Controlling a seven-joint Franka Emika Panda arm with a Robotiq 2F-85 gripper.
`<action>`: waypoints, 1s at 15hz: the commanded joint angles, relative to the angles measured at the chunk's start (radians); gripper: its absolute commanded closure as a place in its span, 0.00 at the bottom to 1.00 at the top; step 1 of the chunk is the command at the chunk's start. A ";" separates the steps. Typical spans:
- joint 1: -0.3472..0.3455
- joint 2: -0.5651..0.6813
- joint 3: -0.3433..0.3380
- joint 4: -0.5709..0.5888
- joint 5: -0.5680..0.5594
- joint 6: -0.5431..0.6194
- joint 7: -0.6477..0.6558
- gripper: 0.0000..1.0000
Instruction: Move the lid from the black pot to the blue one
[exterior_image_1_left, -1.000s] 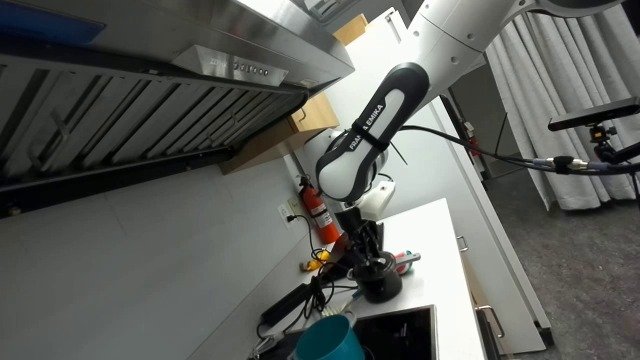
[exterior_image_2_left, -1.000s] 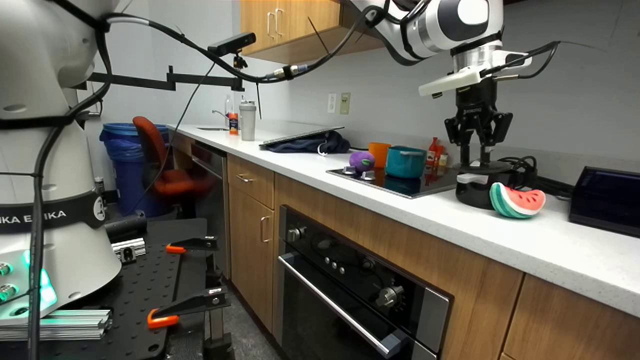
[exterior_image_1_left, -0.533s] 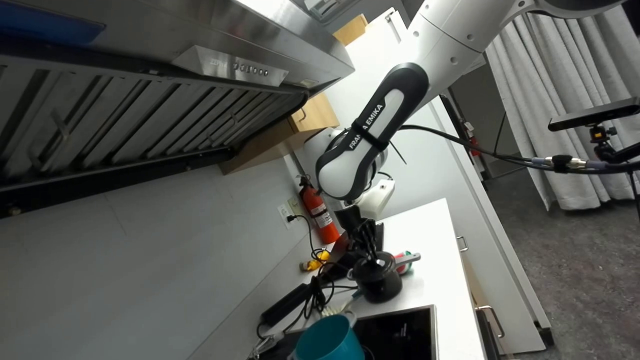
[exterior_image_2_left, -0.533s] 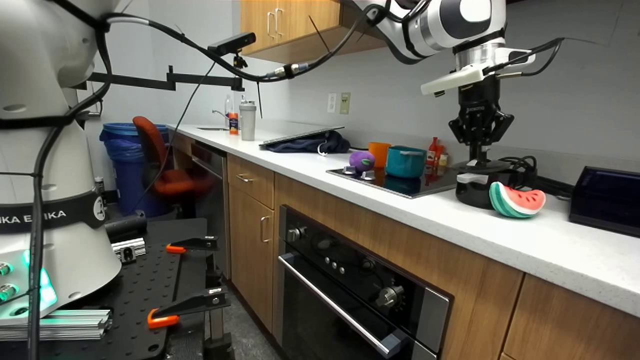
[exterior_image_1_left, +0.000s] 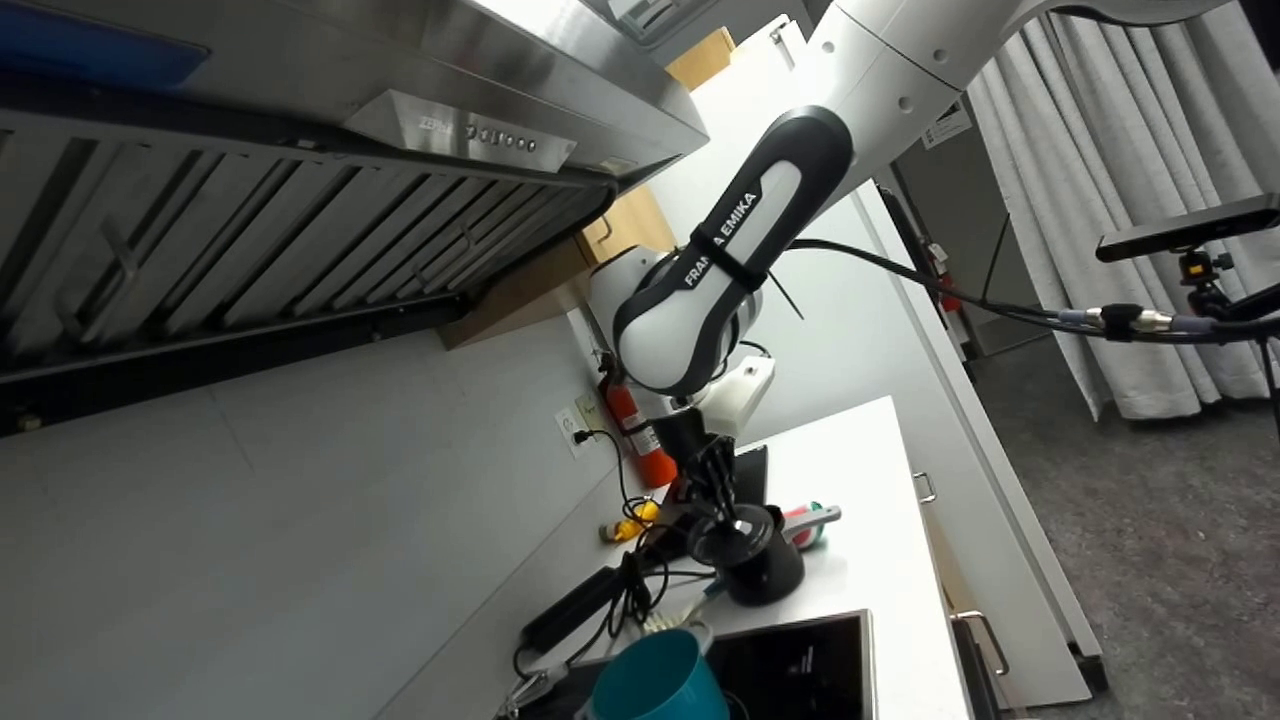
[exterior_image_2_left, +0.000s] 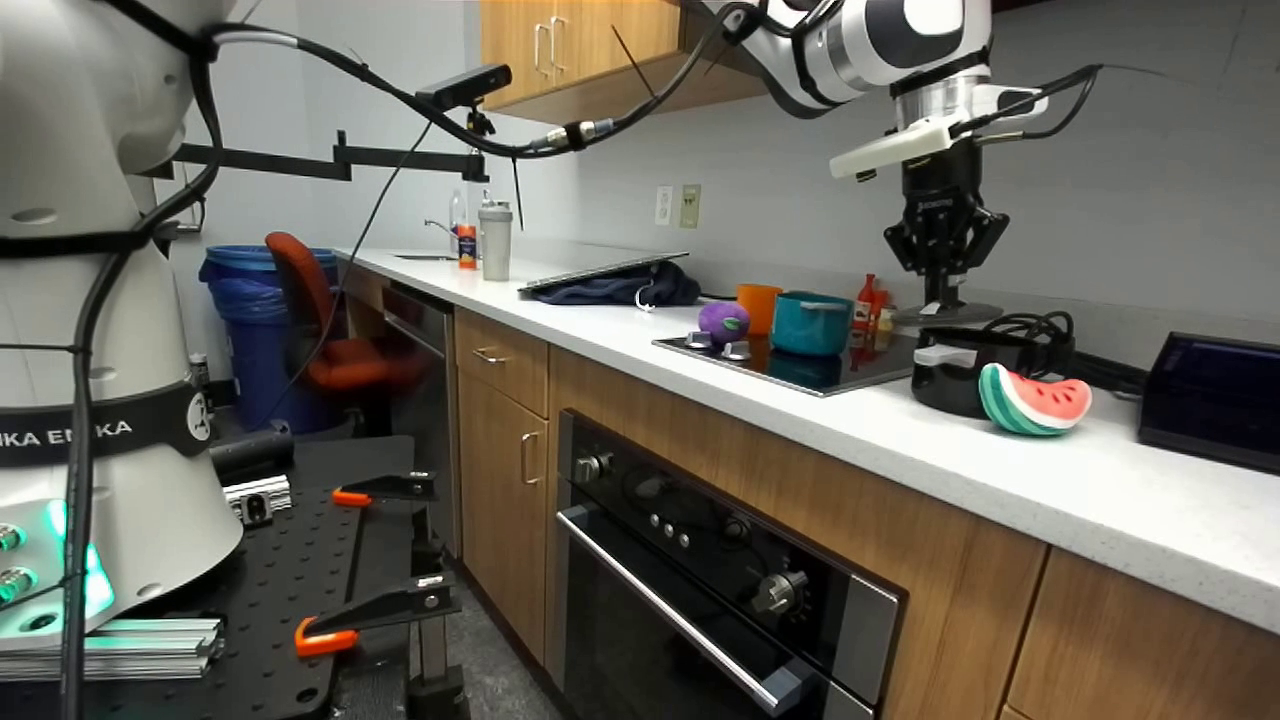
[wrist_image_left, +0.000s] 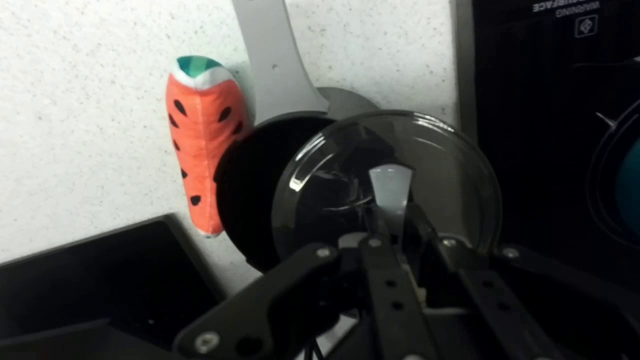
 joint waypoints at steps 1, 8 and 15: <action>0.037 -0.023 0.007 0.017 0.006 -0.027 0.029 0.96; 0.114 -0.028 0.024 0.047 -0.008 -0.053 0.053 0.96; 0.177 -0.004 0.047 0.090 -0.020 -0.080 0.048 0.96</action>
